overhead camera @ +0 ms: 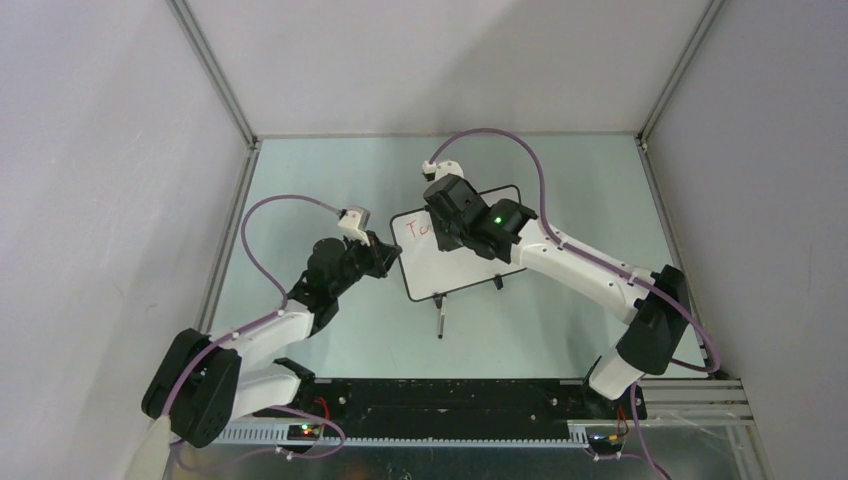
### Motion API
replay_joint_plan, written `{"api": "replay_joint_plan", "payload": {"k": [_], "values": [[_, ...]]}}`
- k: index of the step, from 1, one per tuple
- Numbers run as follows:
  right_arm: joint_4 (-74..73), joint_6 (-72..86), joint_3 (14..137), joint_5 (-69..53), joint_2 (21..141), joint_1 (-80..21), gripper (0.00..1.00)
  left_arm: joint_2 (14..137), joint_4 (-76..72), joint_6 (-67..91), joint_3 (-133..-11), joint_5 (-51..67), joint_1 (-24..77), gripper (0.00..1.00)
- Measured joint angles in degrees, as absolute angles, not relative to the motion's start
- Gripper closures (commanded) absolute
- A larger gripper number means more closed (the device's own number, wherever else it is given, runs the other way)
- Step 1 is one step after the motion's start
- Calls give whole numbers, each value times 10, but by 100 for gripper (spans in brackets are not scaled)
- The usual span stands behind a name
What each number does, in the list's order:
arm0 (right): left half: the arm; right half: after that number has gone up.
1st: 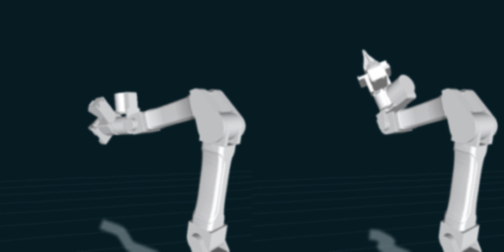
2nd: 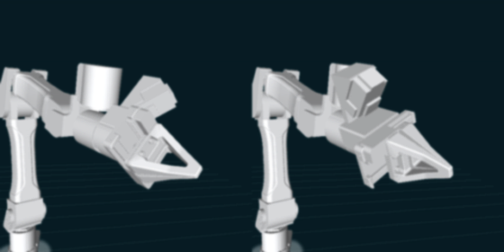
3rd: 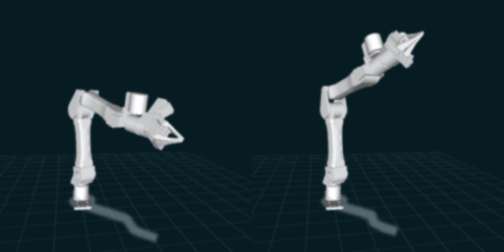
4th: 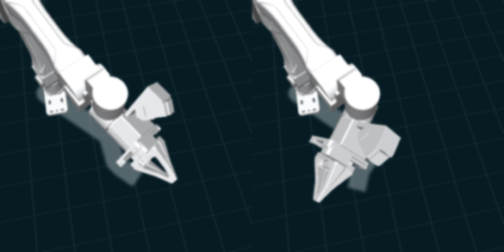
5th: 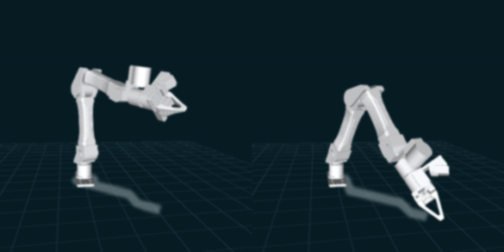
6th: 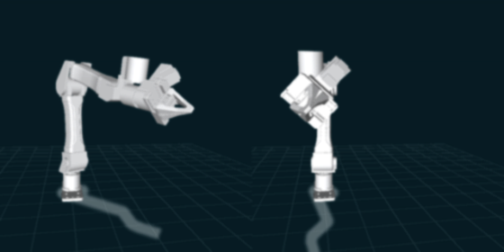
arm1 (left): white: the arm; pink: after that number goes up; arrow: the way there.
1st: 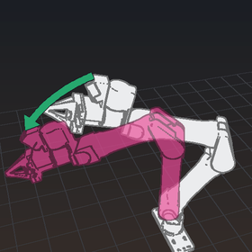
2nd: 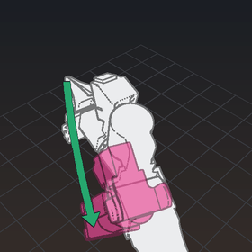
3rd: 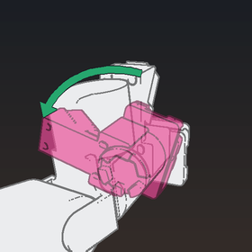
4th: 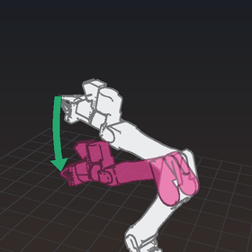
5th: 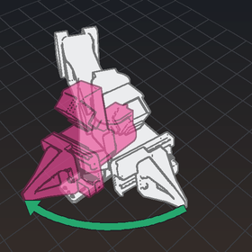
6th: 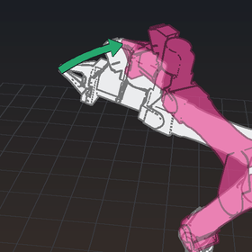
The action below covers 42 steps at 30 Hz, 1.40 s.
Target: Write a sentence on the whiteboard
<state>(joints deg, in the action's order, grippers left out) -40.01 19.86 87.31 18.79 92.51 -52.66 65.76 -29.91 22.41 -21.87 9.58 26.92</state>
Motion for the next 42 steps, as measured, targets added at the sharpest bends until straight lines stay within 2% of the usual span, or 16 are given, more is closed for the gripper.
{"api": "replay_joint_plan", "payload": {"k": [42], "values": [[-400,193,888,185,933,-540,100,650,-293,218,-219,91,275,91]]}}
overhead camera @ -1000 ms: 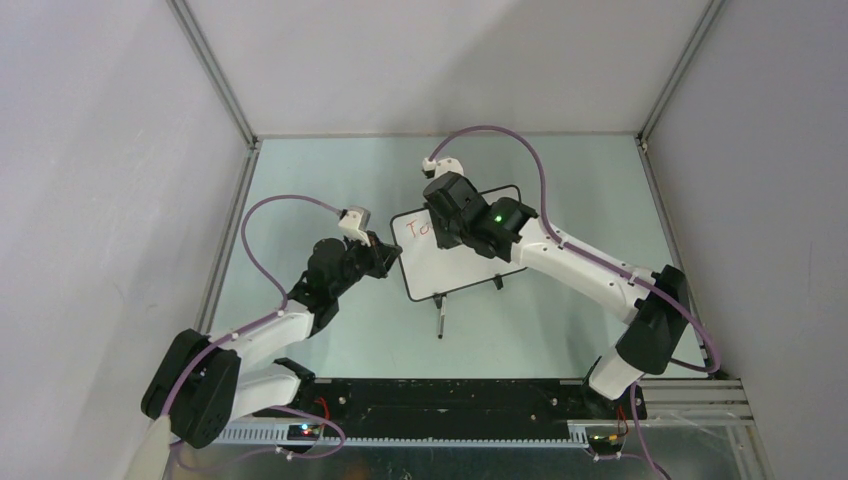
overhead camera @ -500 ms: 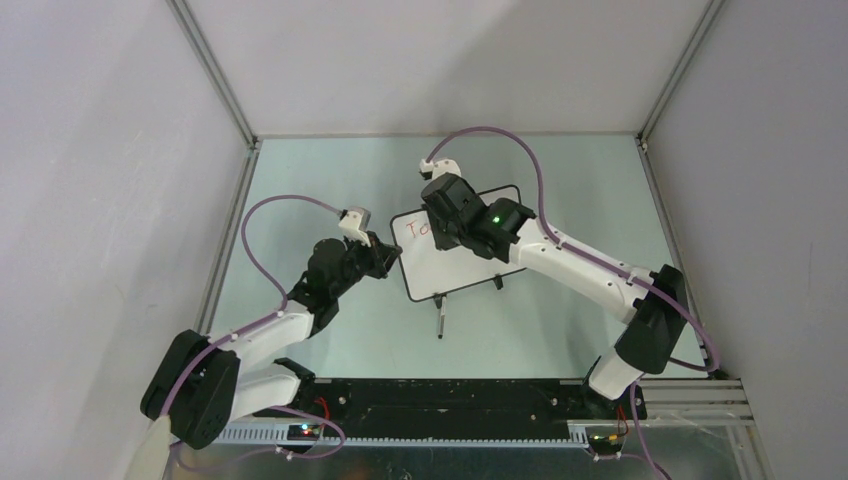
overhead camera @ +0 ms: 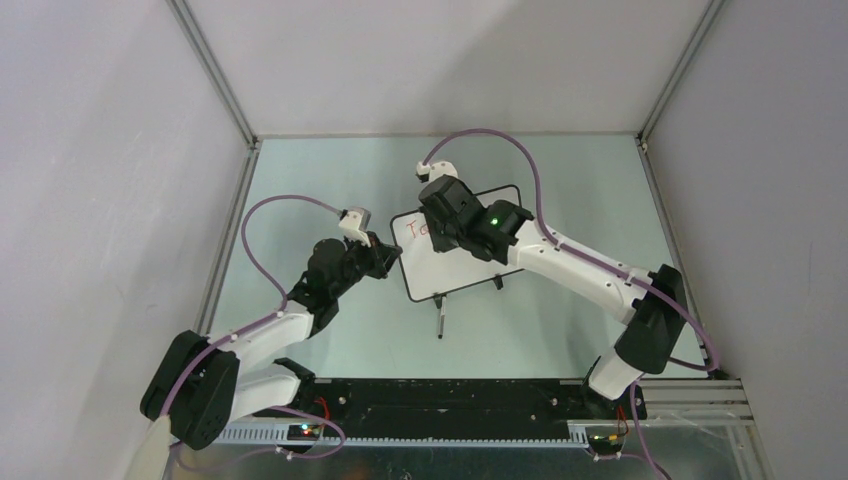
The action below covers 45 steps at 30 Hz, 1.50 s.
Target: Write a sentence on the whiteboard
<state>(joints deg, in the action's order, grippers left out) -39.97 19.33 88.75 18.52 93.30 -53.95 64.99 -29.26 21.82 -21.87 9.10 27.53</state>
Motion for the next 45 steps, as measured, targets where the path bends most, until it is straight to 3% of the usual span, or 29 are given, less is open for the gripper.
{"api": "replay_joint_plan", "payload": {"k": [14,35,45], "values": [[-324,175,805,196,828,-545,100,648,-292,218,-219,91,276,91],[-316,173,776,244,826,-540,100,648,-292,218,-219,91,276,91],[-313,173,765,253,826,-540,100,648,-290,218,-219,89,277,96]]}}
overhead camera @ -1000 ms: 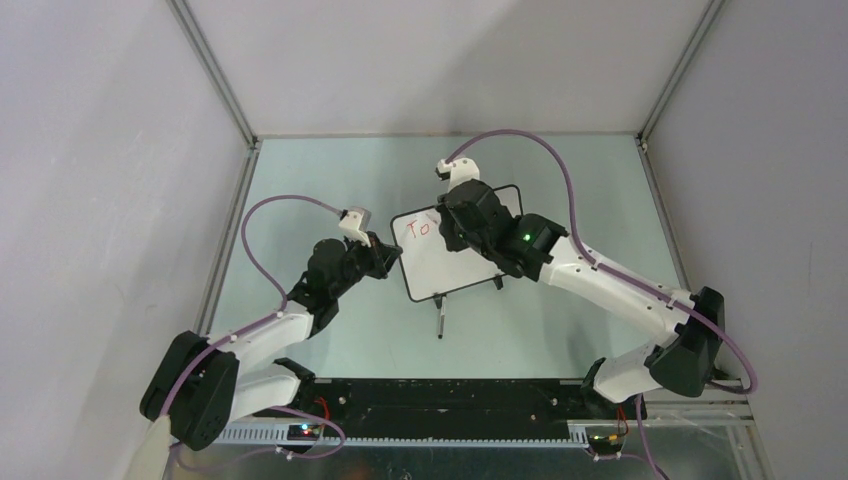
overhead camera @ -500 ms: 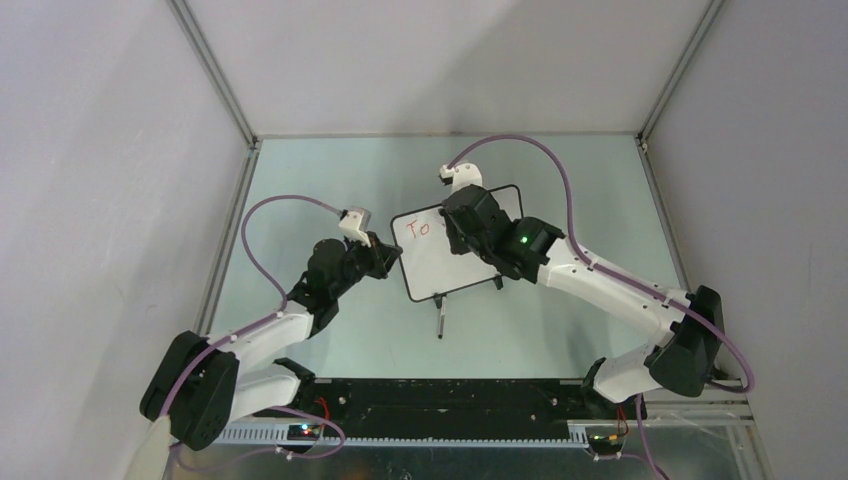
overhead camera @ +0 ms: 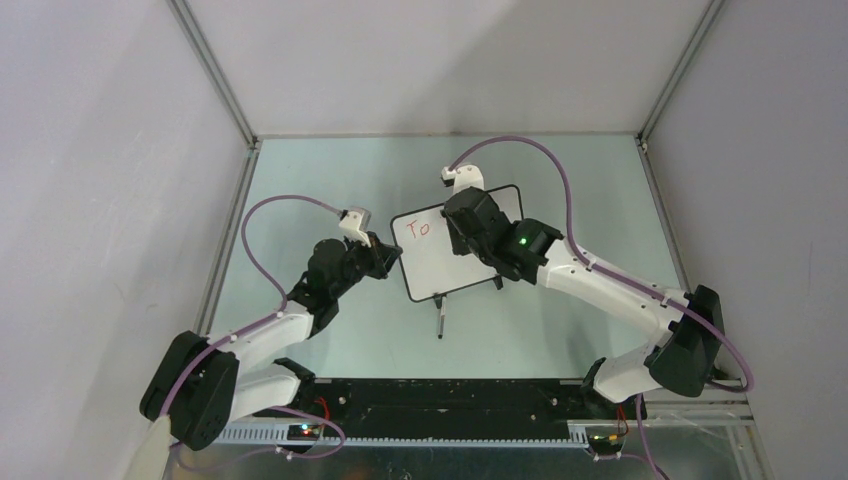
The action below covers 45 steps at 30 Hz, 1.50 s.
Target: Write a sentence on the whiteboard
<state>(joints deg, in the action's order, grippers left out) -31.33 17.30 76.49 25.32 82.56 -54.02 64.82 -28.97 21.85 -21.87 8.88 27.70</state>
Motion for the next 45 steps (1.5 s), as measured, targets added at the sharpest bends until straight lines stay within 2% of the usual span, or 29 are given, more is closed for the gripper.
{"api": "replay_joint_plan", "payload": {"k": [5,45], "values": [[-313,173,765,256,825,-540,100,648,-289,219,-219,87,278,100],[-312,173,764,183,839,-515,100,648,-289,219,-219,85,279,100]]}}
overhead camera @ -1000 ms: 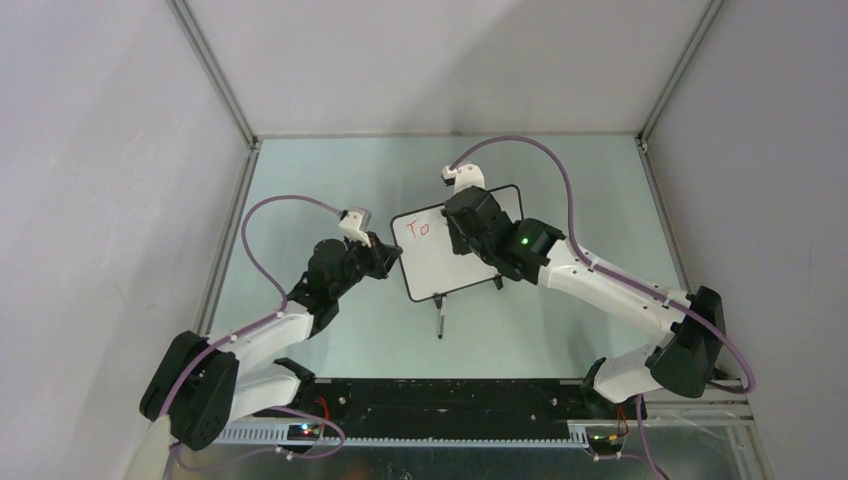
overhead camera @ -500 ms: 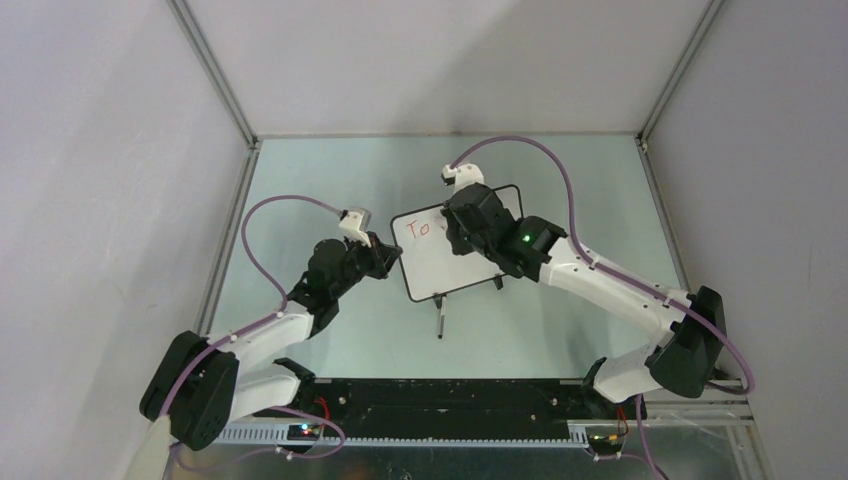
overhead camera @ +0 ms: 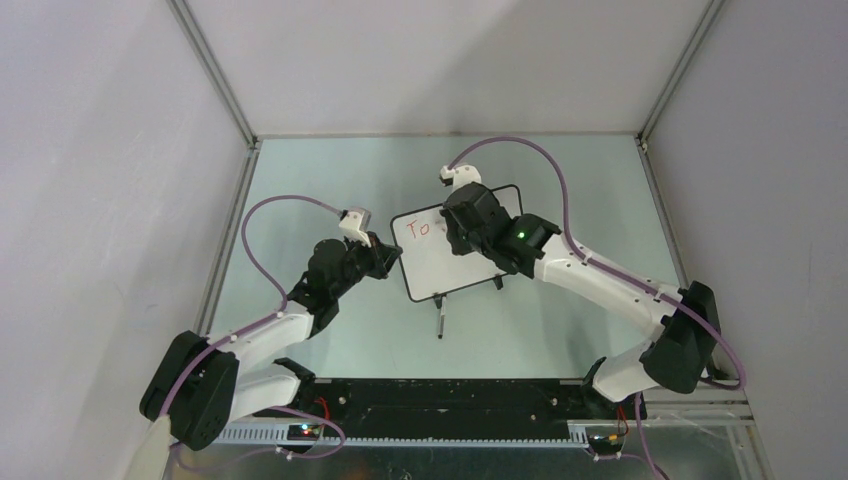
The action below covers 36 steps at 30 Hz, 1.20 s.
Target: Write a sentence on the whiteboard
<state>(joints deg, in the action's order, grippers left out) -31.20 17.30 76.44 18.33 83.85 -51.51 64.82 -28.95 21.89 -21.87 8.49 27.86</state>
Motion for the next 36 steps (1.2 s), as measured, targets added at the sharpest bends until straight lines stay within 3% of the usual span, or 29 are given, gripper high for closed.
{"api": "replay_joint_plan", "payload": {"k": [36], "values": [[-319,174,768,181,855,-507,100,648,-289,219,-219,85,279,100]]}}
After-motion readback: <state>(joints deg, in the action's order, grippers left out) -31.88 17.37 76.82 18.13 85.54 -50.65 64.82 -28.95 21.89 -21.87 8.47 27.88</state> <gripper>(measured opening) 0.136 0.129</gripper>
